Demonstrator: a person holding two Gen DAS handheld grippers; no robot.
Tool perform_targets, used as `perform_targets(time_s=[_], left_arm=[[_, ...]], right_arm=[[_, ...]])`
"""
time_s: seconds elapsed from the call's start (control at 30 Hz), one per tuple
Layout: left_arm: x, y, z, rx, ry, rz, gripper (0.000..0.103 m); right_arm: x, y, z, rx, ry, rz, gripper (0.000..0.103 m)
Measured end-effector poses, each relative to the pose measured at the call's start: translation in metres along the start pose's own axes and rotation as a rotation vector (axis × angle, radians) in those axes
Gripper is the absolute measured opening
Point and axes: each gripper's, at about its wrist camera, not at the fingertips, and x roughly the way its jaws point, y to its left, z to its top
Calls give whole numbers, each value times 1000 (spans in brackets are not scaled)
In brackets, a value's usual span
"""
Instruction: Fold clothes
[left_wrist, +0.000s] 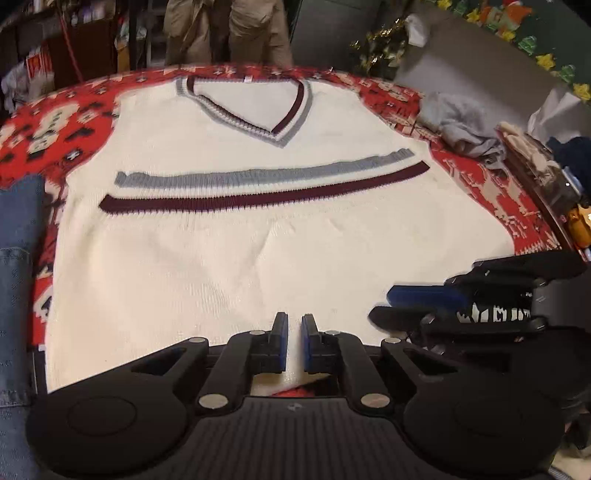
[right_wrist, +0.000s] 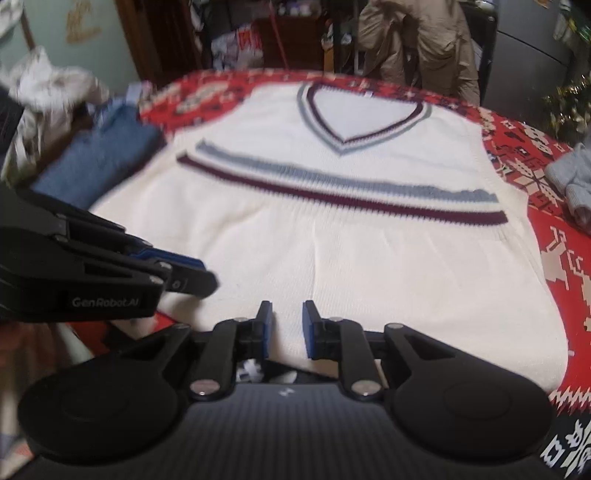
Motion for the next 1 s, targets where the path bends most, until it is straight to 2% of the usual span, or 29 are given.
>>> perform_targets(time_s=[0.2, 0.23, 0.33, 0.43, 0.5, 0.53, 0.57, 0.67, 0.77, 0.93, 1.0], left_arm=[[-4, 10, 11, -113, 155, -17, 9], [-9, 10, 14, -137, 161, -15, 9], [-26, 9, 22, -213, 141, -17, 9], [-41, 5, 28, -309, 74, -63, 9], [-37, -4, 28, -305, 26, -63, 9], [-30, -8, 25, -309, 27, -54, 9], [-20, -11, 20, -323, 43, -59, 4], [5, -12, 0, -388, 81, -102, 2], [7, -14, -8, -373, 32, -91, 3], [-1, -13, -12, -348, 22, -94, 2], [-12, -13, -9, -324, -12, -99, 3]], right_arm=[[-7, 4, 3, -72, 104, -24, 19], [-11, 3, 5, -73, 112, -23, 20], [-32, -7, 13, -2, 55, 6, 20], [-45, -12, 21, 9, 6, -4, 20], [-44, -12, 23, 16, 7, -27, 21], [-41, -11, 24, 29, 11, -24, 18], [-36, -11, 23, 48, 19, -8, 18], [-24, -14, 17, 86, 43, -5, 14], [-14, -23, 9, 148, 68, 24, 14], [-9, -43, -3, 254, 122, 62, 10], [-17, -46, -3, 246, 114, 36, 11]])
